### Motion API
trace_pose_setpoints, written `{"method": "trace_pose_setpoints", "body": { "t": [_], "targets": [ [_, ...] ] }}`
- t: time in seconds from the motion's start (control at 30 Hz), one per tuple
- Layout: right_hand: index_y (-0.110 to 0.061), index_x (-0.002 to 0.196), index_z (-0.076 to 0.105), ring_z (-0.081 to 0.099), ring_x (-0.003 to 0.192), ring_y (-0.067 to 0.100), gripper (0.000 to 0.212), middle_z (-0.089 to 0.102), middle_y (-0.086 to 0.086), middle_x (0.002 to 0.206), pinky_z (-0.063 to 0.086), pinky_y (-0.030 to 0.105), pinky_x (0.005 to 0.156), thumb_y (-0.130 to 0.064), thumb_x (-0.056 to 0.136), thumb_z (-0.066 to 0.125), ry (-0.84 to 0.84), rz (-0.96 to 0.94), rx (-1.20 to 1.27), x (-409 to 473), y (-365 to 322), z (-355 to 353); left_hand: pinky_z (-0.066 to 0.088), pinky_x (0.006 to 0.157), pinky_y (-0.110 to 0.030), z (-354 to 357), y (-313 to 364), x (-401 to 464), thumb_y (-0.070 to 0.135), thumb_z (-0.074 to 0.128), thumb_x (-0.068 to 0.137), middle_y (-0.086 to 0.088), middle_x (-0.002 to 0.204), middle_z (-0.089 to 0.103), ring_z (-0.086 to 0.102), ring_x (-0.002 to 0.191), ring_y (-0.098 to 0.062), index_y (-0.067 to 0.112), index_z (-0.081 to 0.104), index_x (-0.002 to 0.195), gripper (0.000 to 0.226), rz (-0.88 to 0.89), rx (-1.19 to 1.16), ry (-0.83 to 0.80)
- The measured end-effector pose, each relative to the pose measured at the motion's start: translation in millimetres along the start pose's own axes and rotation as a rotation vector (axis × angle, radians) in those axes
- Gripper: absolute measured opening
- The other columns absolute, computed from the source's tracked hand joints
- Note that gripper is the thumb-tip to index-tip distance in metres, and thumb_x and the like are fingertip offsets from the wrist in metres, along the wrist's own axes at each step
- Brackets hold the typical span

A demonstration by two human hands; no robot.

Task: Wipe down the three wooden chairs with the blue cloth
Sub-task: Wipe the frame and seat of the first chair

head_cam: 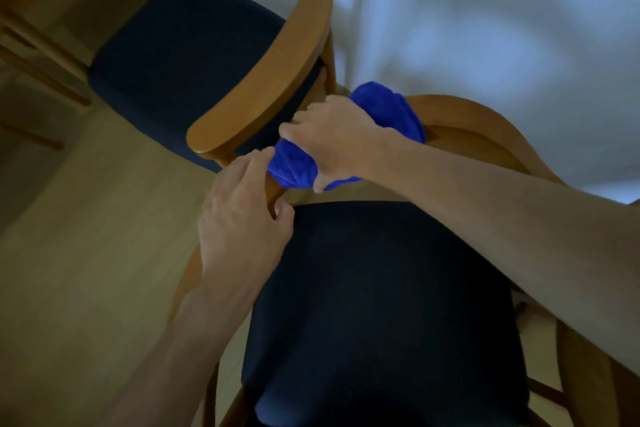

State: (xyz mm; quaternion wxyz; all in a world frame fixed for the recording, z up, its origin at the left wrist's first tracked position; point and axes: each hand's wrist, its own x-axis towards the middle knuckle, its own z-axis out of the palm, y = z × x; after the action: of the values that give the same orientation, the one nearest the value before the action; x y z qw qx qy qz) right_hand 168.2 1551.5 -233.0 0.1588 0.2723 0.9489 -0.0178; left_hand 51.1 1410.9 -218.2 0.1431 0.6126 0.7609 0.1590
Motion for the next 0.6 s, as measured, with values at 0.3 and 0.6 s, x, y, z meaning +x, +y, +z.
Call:
{"method": "trace_pose_setpoints", "body": {
  "t": [0.3, 0.6],
  "targets": [
    [-0.025, 0.117, 0.043, 0.051, 0.082, 0.016, 0.076, 0.054, -0.010, 0.100, 0.039, 0.032, 0.065, -0.056, 0.059, 0.080, 0.184, 0.527, 0.557, -140.3, 105.5, 44.3, 0.035, 0.104, -0.033, 56.1, 134.9, 23.4, 0.017, 0.070, 0.078, -0.005, 0.146, 0.039, 0.038, 0.132, -0.021, 0.019, 0.034, 0.146, 0.077, 0.272, 0.089, -0.075],
    [-0.019, 0.118, 0.040, 0.051, 0.079, 0.018, 0.066, 0.050, -0.003, 0.092, 0.040, 0.034, 0.061, -0.044, 0.072, 0.079, 0.085, 0.951, 0.615, -257.2, 95.2, 137.4, 0.009, 0.111, -0.030, 118.4, 209.8, 2.9, 0.015, 0.068, 0.080, -0.008, 0.154, 0.028, 0.012, 0.146, -0.024, 0.020, 0.041, 0.141, 0.066, 0.520, 0.018, -0.201]
  ]
}}
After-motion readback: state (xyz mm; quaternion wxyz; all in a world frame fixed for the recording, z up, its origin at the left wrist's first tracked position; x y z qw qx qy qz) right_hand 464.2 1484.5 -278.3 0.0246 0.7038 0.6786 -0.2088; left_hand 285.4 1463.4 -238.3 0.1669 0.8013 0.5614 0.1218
